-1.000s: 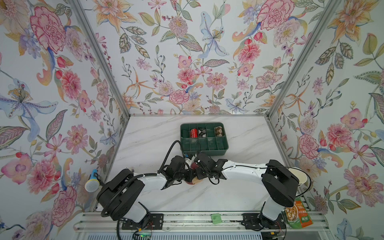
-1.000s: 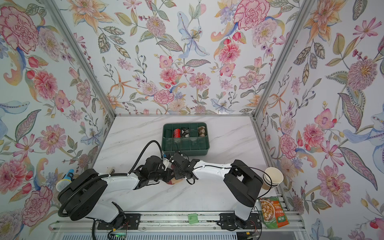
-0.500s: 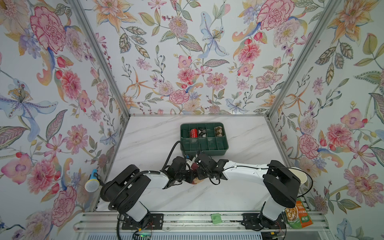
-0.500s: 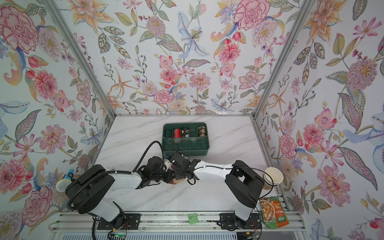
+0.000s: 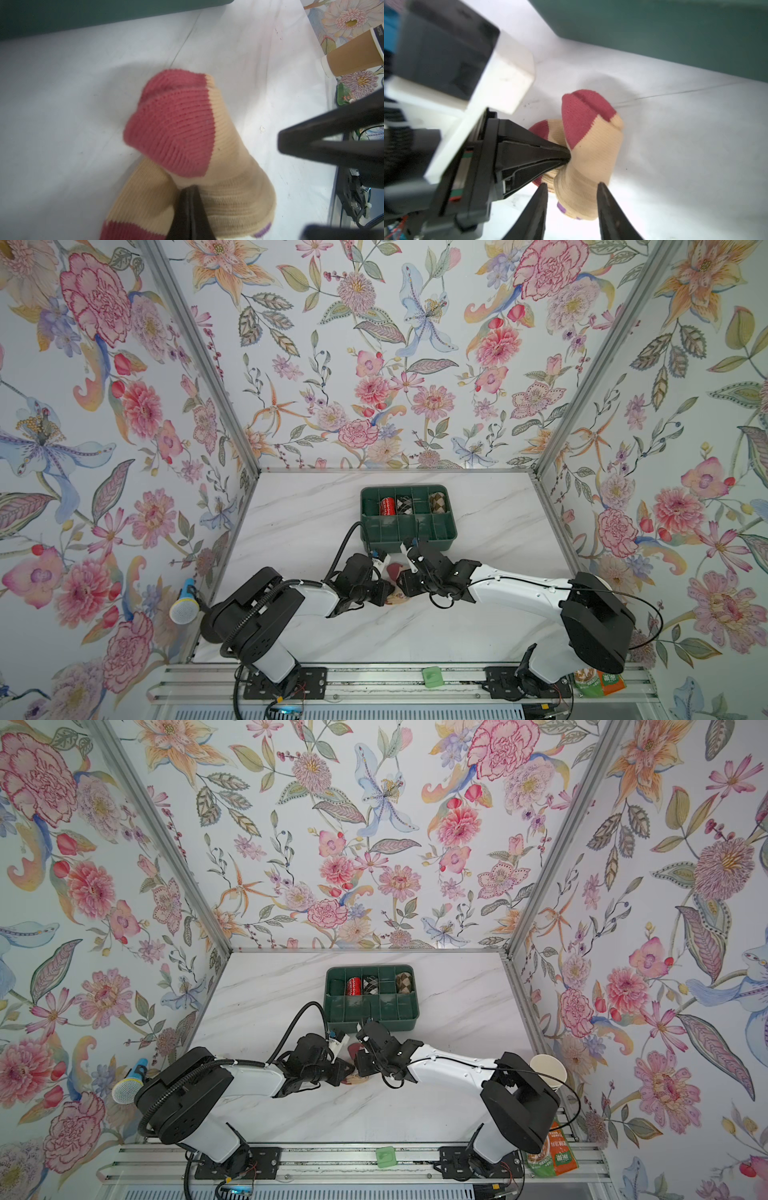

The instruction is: Roll the socks

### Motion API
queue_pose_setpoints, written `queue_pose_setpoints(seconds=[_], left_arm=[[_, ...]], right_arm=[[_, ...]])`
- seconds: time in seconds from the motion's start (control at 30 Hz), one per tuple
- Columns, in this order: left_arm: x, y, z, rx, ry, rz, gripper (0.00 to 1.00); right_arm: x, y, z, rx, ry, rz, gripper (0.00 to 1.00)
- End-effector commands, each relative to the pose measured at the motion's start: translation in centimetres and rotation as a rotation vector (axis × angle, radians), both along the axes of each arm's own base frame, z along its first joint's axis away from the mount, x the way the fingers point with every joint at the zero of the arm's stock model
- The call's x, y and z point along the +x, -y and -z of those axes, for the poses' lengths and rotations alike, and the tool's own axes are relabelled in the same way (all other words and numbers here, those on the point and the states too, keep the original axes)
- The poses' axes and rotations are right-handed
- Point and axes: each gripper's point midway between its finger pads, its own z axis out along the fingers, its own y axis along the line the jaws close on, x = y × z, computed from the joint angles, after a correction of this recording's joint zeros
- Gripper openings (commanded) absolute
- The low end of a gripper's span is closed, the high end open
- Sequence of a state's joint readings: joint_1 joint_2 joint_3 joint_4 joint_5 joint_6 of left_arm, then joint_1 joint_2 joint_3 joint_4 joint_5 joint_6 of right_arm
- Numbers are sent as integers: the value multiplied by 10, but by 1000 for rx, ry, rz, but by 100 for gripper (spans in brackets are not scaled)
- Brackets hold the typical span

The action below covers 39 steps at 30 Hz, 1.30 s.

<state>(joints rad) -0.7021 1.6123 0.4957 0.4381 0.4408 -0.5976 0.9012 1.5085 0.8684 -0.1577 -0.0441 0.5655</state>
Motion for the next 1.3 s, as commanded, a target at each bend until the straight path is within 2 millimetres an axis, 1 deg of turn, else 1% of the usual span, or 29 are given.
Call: queue_pose_setpoints(seconds=[0.0,0.1,0.17,0.37,0.5,0.67,0.87,1.17,1.27], left_arm=[[-13,-18,32,134,-67,-6,1],[-11,-17,32,137,-64,-5,1],[-10,-16,32,139,-63,-6,1],[-8,-15,32,145,-61,-4,1],[-8,-17,33,154,-61,-4,1],[-8,-17,35,157,-63,-3,1],[-8,-16,37,160,-67,1,1],[-10,-20,43,185,-70,1,1],[-9,-23,46,206,-65,1,1]], right_arm=[[7,10,-7,140,-45,38,43],[13,23,5,237,-121,78,44],[14,27,14,290,-170,87,45],[12,14,33,428,-266,73,46],[11,8,42,471,-301,72,46],[9,7,48,491,-319,76,46],[9,6,49,501,-322,76,46],[11,-3,53,527,-336,70,46],[11,-6,51,545,-337,65,47]])
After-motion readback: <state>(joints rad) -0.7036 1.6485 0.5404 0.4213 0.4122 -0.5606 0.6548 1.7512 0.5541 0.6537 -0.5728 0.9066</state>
